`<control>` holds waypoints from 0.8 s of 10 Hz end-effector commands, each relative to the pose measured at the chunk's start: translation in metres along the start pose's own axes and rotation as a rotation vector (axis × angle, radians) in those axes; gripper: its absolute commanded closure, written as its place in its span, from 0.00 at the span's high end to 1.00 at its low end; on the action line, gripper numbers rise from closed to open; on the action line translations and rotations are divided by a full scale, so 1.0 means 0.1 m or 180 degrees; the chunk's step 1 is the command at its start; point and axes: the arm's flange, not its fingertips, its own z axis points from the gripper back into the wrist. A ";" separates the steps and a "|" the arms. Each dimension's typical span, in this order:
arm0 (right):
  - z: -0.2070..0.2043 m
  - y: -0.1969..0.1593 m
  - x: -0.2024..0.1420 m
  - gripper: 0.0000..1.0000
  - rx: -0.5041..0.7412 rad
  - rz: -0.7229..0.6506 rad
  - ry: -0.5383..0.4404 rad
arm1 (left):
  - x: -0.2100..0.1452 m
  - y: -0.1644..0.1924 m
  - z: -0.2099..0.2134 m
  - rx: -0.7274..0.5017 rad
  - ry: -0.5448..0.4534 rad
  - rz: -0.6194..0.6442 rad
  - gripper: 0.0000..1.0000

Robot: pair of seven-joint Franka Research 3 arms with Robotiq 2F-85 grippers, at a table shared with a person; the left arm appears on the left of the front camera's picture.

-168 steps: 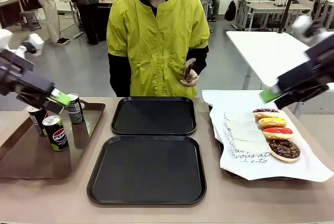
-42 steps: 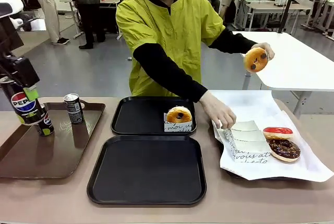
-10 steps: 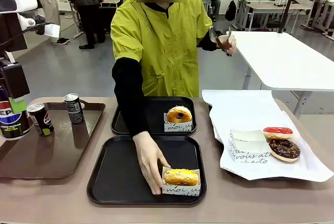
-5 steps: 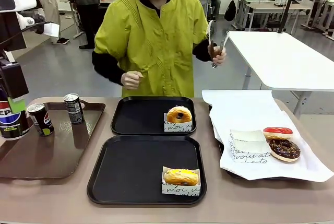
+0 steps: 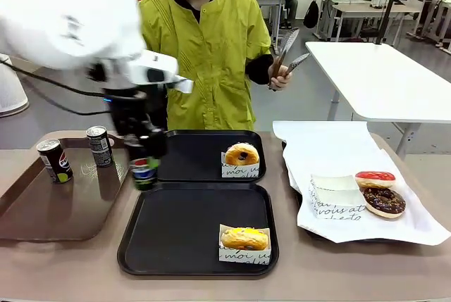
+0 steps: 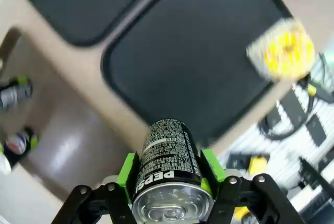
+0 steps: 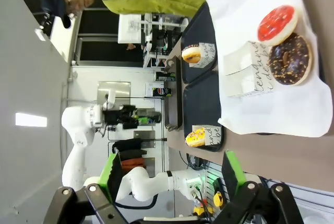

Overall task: Set up donuts and drinks on trays.
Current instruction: Pick up one Pepsi coke and place it on the Flat Tray.

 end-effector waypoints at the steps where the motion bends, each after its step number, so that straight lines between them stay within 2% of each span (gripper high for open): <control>1: 0.00 0.01 0.00 1.00 0.0015 0.0011 0.0004 | 0.49 0.13 0.00 0.0343 -0.0131 0.0272 0.61; 4: 0.00 0.01 0.00 1.00 0.0015 0.0011 0.0004 | 0.86 0.34 -0.22 0.0454 -0.0315 0.0564 0.61; 5: 0.00 0.01 0.00 1.00 0.0015 0.0011 0.0004 | 0.88 0.37 -0.22 0.0466 -0.0234 0.0619 0.61; 6: 0.00 0.01 0.00 1.00 0.0015 0.0011 0.0004 | 0.82 0.33 -0.29 0.0306 -0.0267 0.0421 0.61; 8: 0.00 0.01 0.00 1.00 0.0015 0.0011 0.0004 | 0.82 0.33 -0.29 0.0306 -0.0267 0.0421 0.61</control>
